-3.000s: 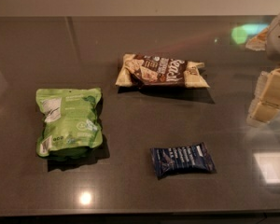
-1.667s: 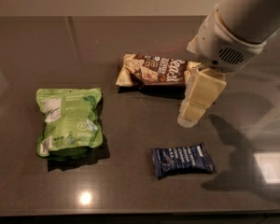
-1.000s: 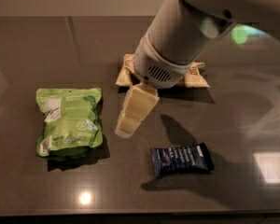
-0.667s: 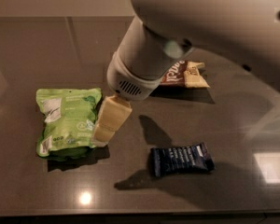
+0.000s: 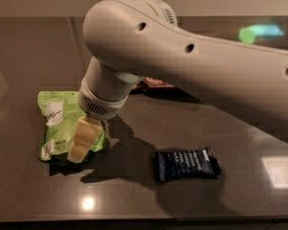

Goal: Move green rice chip bag near brown chip bag

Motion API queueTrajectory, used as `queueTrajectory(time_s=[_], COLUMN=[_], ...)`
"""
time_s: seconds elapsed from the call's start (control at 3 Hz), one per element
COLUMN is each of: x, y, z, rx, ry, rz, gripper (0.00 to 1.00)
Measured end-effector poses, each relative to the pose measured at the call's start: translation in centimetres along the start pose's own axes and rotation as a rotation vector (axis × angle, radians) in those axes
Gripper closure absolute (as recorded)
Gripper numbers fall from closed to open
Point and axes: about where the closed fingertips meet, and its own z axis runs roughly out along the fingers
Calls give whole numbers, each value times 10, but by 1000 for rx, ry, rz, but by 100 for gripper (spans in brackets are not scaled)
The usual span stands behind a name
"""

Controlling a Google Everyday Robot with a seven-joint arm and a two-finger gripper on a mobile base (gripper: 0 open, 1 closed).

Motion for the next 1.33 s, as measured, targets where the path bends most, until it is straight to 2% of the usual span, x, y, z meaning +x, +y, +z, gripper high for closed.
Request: queueTrajectory(time_s=[0.33, 0.67, 1.33], x=[-8, -11, -12], y=[4, 12, 14], z=[26, 33, 17], rx=[-43, -75, -81], ry=[12, 21, 15], rz=[-21, -52, -75], gripper=[0, 16, 63])
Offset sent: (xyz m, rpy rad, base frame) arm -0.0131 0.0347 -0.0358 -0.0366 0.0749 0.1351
